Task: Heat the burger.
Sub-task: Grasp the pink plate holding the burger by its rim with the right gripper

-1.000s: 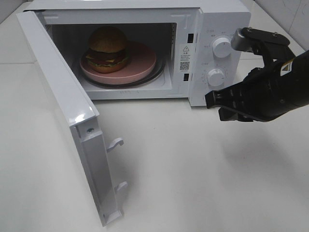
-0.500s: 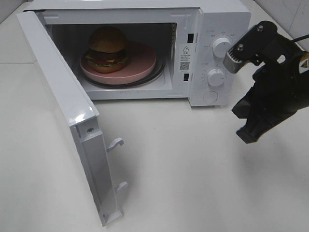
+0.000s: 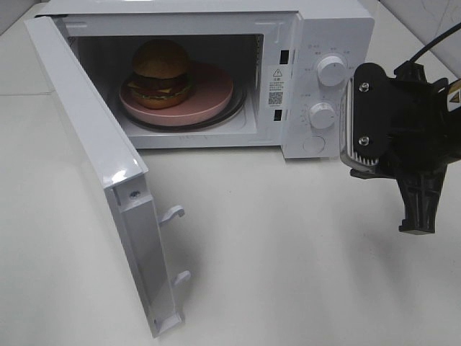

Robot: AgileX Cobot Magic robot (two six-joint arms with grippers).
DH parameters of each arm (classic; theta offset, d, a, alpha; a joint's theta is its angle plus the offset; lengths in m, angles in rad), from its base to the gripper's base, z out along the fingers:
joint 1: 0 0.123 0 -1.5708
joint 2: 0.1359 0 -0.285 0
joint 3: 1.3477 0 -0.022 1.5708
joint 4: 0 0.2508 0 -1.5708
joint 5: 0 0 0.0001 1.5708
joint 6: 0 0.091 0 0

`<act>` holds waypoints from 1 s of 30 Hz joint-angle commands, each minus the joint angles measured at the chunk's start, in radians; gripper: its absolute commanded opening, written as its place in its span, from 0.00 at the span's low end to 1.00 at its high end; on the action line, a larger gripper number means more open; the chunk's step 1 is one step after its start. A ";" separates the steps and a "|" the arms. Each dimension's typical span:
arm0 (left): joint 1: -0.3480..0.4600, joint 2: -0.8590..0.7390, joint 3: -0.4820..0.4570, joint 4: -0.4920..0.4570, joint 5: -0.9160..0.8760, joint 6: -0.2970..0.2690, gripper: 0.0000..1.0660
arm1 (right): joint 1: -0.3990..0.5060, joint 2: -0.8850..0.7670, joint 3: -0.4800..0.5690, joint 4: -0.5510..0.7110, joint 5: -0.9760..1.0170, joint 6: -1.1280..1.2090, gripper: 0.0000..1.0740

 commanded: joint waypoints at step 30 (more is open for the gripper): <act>0.001 -0.014 0.002 0.001 0.000 -0.002 0.79 | 0.139 0.120 -0.161 -0.372 0.045 0.127 0.92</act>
